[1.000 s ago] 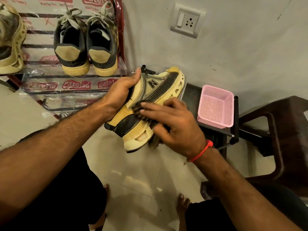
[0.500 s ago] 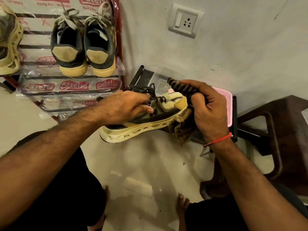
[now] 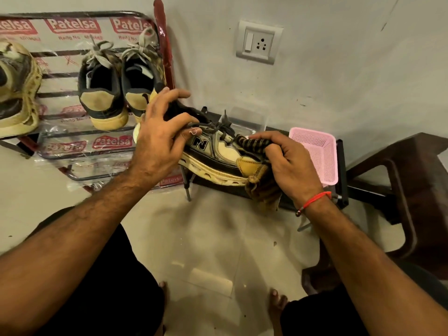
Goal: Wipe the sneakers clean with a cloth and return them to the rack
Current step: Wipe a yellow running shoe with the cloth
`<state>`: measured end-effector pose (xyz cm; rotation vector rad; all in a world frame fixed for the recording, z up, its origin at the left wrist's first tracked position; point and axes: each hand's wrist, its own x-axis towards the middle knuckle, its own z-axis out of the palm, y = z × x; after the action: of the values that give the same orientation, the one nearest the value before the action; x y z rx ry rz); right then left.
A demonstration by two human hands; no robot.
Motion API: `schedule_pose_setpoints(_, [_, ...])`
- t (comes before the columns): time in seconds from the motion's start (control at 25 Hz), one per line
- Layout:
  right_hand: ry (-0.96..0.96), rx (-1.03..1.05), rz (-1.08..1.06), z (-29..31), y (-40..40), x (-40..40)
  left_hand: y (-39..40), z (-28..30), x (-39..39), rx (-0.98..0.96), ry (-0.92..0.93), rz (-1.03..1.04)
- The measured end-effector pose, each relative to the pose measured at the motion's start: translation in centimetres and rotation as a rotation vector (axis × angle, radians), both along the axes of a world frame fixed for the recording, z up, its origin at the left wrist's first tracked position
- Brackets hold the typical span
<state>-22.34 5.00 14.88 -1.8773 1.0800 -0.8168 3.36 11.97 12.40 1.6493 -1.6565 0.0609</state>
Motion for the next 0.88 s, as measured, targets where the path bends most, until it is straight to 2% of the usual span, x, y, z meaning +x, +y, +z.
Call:
schedule_pose_setpoints(0.12, [-0.024, 0.054, 0.104, 1.0, 1.3, 0.6, -0.3, -0.6, 0.7, -0.128, 0.115, 0.031])
schedule_pose_setpoints(0.32, [-0.145, 0.325, 0.293, 3.5, 2.5, 0.2, -0.2, -1.3, -0.5, -0.114, 0.271, -0.051])
schedule_pose_setpoints(0.44, [-0.197, 0.430, 0.352, 2.8, 3.4, 0.9, -0.9, -1.5, -2.2, -0.074, 0.433, -0.005])
schedule_pose_setpoints(0.52, [-0.177, 0.320, 0.382, 1.8, 3.9, 1.4, -1.2, -1.5, -2.5, -0.008, 0.582, 0.020])
schedule_pose_setpoints(0.6, [-0.109, 0.047, 0.393, 1.0, 4.1, 1.4, -1.4, -1.8, -2.4, 0.015, 0.683, 0.023])
schedule_pose_setpoints(0.68, [-0.005, -0.162, 0.416, 0.4, 4.3, 1.6, -1.5, -1.8, -2.4, -0.002, 0.739, 0.017])
schedule_pose_setpoints(0.88, [0.376, -0.439, 0.689, -1.3, 6.6, 3.0, -1.9, -1.7, -1.5, -0.029, 0.768, -0.001])
